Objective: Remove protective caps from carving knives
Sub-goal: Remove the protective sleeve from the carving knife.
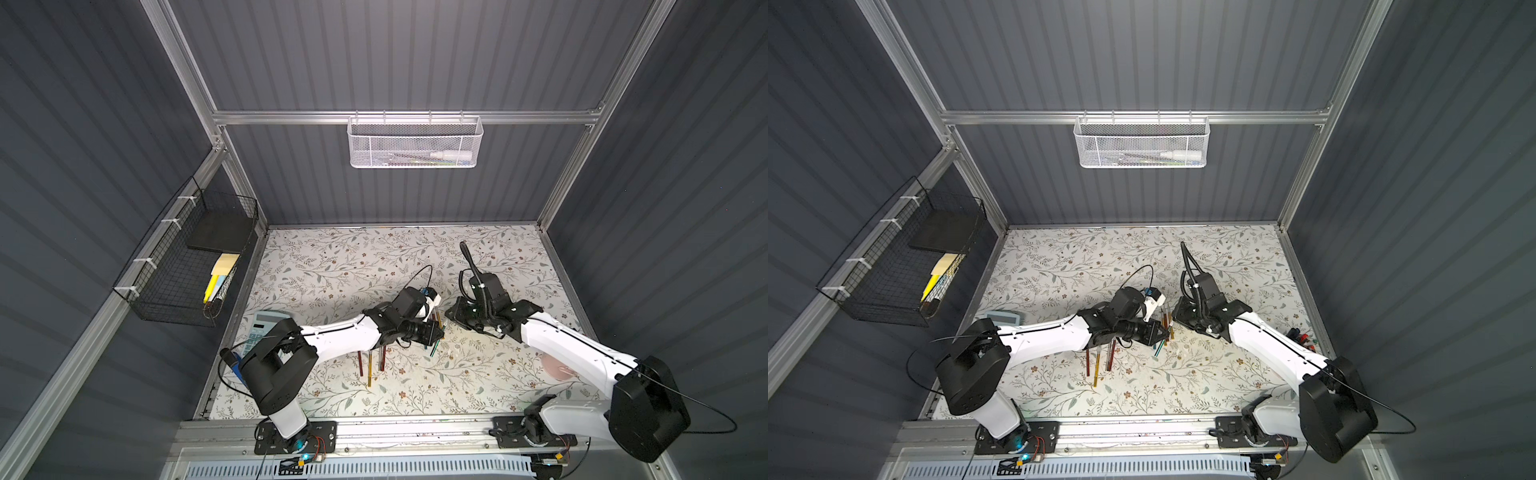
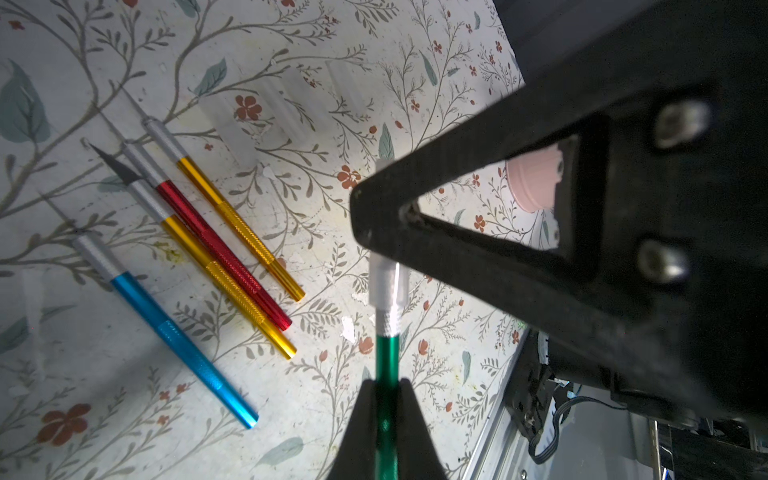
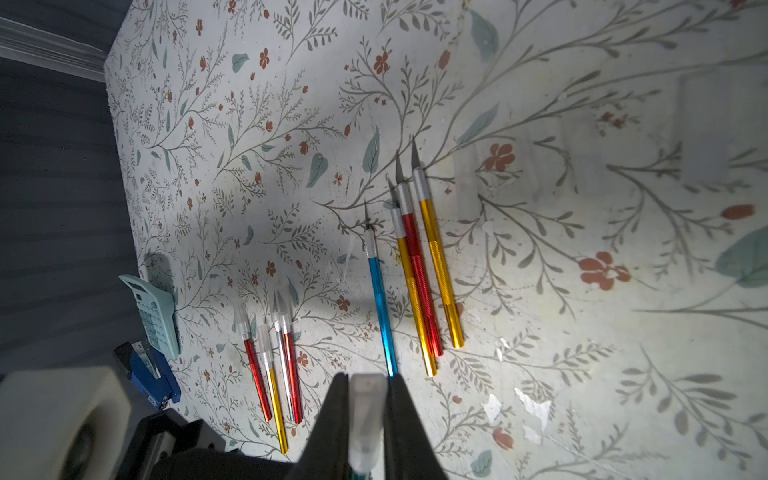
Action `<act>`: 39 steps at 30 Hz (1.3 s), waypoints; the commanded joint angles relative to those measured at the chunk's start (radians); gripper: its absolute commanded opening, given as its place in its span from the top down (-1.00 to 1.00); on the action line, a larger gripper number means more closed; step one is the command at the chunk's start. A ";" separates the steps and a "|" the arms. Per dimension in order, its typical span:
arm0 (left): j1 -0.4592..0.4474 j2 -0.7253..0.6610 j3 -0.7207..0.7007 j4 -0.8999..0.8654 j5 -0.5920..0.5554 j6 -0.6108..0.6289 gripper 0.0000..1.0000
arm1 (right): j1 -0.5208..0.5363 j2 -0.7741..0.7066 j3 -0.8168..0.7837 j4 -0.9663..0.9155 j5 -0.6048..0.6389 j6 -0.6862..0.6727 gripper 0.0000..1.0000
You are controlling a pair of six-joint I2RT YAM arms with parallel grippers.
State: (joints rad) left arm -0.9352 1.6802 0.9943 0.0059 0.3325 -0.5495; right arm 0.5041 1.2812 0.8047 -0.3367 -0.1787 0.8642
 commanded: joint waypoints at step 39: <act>-0.021 0.021 -0.024 -0.169 0.069 0.019 0.95 | -0.222 -0.130 0.004 0.096 -0.004 -0.180 0.96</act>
State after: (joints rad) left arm -0.9588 1.6962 0.9787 -0.0849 0.3676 -0.5308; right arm 0.2863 1.1580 0.8043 -0.2985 -0.1974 0.7052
